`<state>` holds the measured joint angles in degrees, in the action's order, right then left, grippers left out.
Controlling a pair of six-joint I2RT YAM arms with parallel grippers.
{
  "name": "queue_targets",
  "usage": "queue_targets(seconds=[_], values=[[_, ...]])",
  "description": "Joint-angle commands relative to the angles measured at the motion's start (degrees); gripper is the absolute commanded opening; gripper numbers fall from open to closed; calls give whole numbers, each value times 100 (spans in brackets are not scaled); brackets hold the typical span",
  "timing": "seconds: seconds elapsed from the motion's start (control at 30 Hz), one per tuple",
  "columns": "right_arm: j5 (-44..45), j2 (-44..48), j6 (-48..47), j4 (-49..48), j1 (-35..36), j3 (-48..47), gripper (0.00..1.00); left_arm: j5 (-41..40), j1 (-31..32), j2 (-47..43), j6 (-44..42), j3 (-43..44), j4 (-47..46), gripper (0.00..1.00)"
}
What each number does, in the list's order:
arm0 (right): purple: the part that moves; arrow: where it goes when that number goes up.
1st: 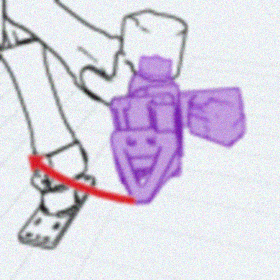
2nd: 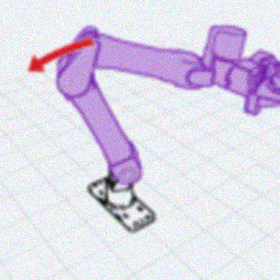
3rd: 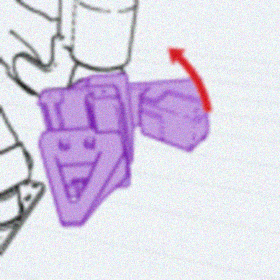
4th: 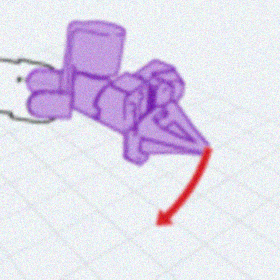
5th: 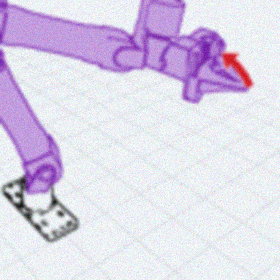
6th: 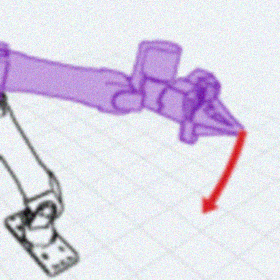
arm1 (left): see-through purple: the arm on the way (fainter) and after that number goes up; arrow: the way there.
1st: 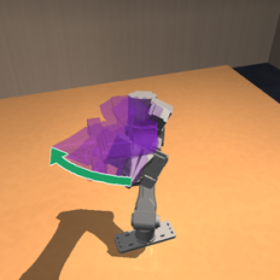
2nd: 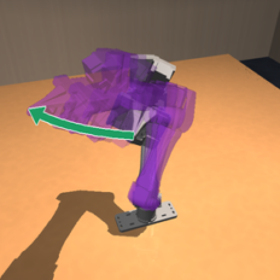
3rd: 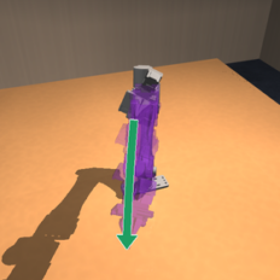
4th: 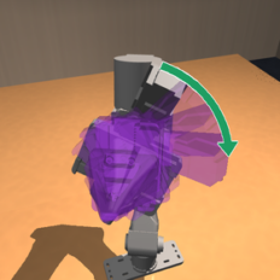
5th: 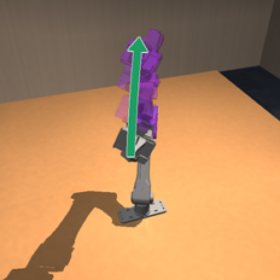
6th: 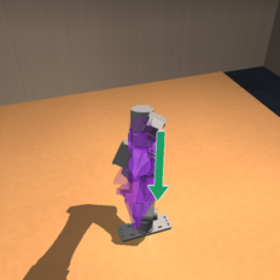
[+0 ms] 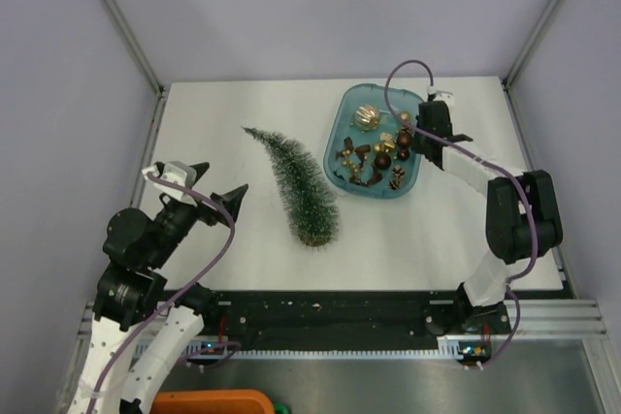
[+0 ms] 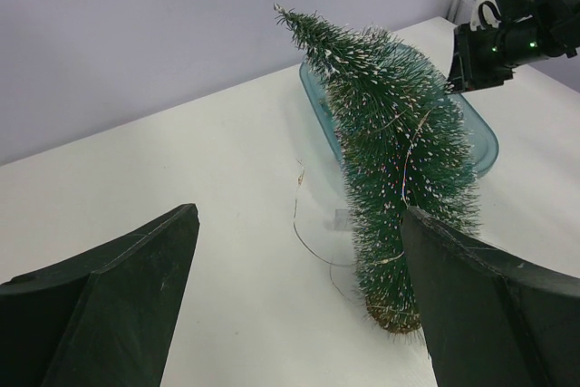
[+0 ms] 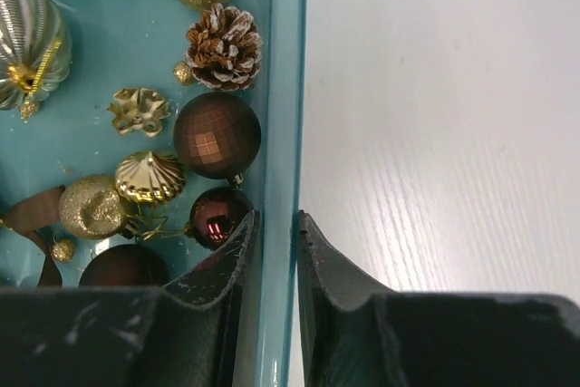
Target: Decorate the small christmas tree
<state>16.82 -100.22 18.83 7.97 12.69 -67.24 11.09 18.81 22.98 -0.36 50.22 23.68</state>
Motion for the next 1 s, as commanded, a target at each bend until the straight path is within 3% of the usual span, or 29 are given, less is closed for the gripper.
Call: queue_targets(seconds=[0.0, 0.37, 0.67, 0.83, 0.97], values=[[252, 757, -432, -5, -82, 816, 11, 7, -44, -171, 18, 14, -171, 99], [164, 2156, -1004, 100, -662, 1662, 11, 121, -44, -171, 18, 6, -171, 99], [-442, 2121, -688, 232, -601, 1196, 39, 191, -44, -189, 19, -82, -92, 99], [-592, 2595, -539, 363, -338, 1143, 44, 174, -44, -206, -17, -214, -48, 99], [-820, 2999, -442, 197, 303, 1204, 46, 165, -44, -128, 18, -293, -101, 99]])
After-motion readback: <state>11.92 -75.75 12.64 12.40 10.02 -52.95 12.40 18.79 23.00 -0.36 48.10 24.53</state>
